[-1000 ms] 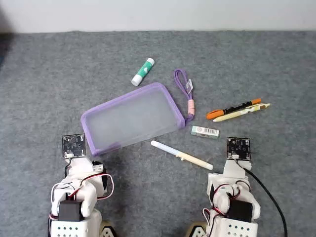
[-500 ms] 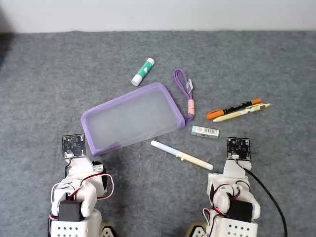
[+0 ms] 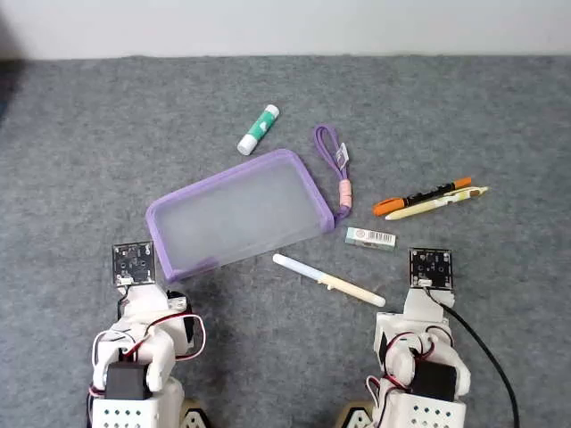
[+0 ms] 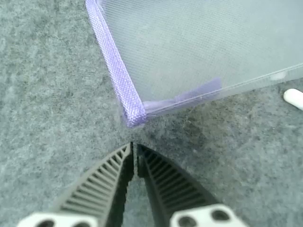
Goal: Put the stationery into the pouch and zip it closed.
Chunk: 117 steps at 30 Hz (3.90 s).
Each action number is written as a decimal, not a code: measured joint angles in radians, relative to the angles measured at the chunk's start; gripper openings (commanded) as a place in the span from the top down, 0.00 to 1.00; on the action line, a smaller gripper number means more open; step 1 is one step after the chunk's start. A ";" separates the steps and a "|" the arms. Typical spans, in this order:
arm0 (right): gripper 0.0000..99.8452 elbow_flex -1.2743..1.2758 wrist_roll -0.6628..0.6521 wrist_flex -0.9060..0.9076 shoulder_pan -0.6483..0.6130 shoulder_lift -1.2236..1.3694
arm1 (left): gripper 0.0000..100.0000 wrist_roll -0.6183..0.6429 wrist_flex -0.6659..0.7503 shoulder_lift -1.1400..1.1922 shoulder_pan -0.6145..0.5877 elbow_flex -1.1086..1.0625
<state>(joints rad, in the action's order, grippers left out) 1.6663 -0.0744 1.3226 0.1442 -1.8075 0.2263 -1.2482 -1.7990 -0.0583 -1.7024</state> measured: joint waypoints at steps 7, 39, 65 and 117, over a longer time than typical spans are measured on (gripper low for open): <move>0.99 0.000 0.000 0.000 0.000 0.000 | 0.98 0.000 0.000 0.000 0.000 0.000; 0.99 0.000 0.000 0.000 0.000 0.000 | 0.98 0.000 0.000 0.000 0.000 0.000; 0.99 -0.551 0.000 -0.224 -0.107 0.582 | 0.98 0.000 0.000 0.000 0.000 0.000; 0.99 -1.855 -0.275 0.097 -0.669 2.318 | 0.98 0.000 0.000 0.000 0.000 0.000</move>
<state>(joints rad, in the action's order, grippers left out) -0.1887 -0.3491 1.4193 -0.5247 0.5109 0.2263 -1.2482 -1.7990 -0.0583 -1.7024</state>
